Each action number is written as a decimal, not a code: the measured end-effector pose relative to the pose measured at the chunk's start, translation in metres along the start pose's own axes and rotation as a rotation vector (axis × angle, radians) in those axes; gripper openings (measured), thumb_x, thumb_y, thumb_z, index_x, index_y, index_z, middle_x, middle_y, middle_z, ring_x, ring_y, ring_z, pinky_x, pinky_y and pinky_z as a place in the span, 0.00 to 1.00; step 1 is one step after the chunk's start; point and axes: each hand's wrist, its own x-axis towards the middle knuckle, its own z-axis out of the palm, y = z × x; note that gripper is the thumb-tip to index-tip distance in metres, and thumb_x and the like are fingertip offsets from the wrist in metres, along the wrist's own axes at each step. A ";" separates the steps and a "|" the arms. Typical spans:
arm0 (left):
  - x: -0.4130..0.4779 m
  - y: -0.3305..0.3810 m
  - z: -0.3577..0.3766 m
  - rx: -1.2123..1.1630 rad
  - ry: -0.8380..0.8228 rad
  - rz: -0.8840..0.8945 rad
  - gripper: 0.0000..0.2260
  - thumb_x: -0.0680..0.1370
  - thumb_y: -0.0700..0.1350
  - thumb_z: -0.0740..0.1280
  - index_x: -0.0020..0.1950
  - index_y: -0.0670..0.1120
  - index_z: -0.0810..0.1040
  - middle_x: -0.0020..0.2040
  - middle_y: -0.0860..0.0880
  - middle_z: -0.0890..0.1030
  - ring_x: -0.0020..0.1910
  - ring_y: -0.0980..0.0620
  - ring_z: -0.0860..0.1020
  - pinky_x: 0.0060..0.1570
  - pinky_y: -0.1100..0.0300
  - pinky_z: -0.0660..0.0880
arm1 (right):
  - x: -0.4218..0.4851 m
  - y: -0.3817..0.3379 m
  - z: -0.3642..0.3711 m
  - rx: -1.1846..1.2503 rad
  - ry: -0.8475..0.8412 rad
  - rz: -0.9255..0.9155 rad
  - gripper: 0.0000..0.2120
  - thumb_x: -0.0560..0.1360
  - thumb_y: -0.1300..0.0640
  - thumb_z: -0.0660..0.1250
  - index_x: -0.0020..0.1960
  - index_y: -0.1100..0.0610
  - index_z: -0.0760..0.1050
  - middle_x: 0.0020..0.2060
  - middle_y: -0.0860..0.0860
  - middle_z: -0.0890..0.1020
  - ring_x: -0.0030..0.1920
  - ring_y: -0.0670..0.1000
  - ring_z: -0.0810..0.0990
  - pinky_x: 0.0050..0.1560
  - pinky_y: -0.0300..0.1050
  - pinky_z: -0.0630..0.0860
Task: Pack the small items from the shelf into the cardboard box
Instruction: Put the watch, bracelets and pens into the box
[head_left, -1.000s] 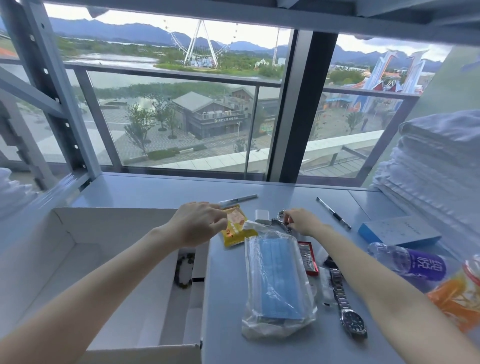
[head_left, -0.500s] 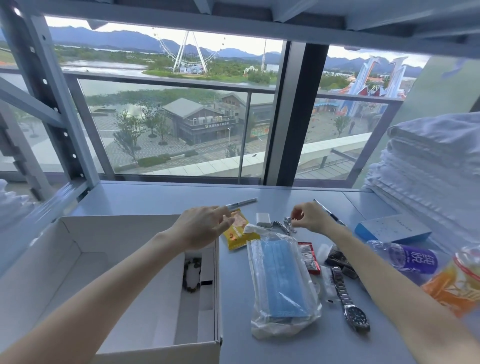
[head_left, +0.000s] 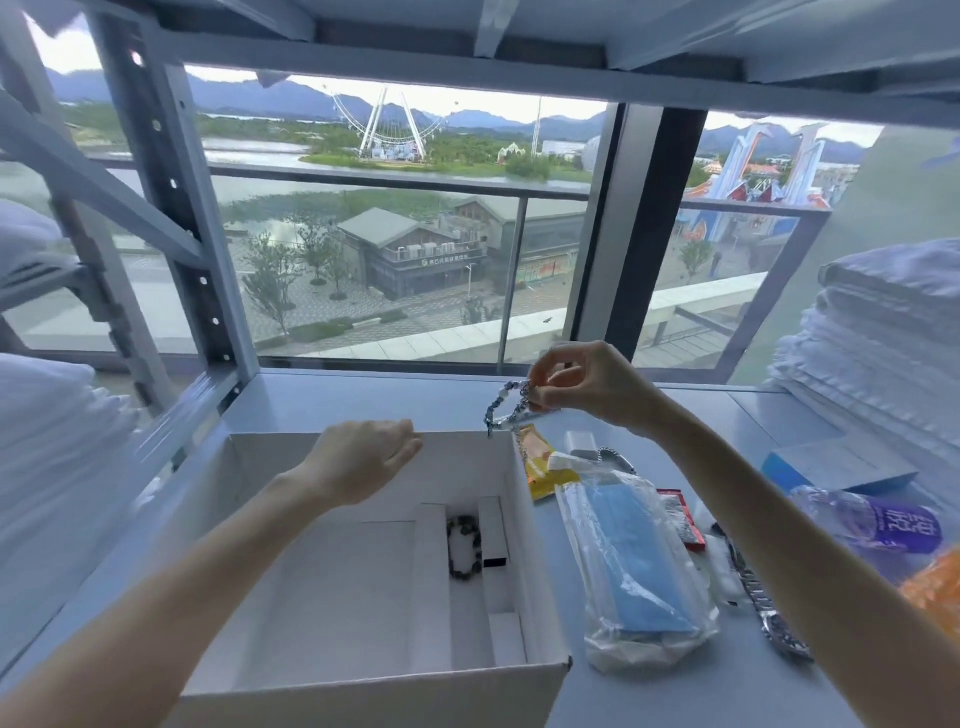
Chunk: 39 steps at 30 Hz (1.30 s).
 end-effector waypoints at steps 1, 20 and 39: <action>0.001 -0.001 0.001 0.000 0.007 0.011 0.13 0.81 0.55 0.51 0.50 0.48 0.70 0.51 0.48 0.80 0.49 0.44 0.78 0.39 0.56 0.66 | 0.002 -0.004 0.009 0.004 -0.026 0.005 0.06 0.68 0.66 0.73 0.43 0.58 0.79 0.36 0.45 0.83 0.37 0.43 0.83 0.41 0.35 0.79; 0.004 -0.015 0.002 0.014 -0.014 0.054 0.13 0.81 0.53 0.53 0.52 0.46 0.71 0.52 0.46 0.80 0.49 0.42 0.77 0.39 0.56 0.66 | 0.006 -0.019 0.077 -0.381 -0.253 -0.033 0.06 0.67 0.64 0.72 0.40 0.55 0.80 0.35 0.45 0.81 0.36 0.41 0.81 0.42 0.34 0.80; 0.005 -0.015 0.005 0.014 0.007 0.054 0.11 0.80 0.52 0.55 0.52 0.47 0.71 0.55 0.46 0.80 0.52 0.42 0.77 0.40 0.56 0.64 | 0.016 0.015 0.115 -0.867 -0.212 0.089 0.10 0.70 0.63 0.66 0.46 0.51 0.83 0.47 0.47 0.83 0.47 0.52 0.81 0.49 0.47 0.78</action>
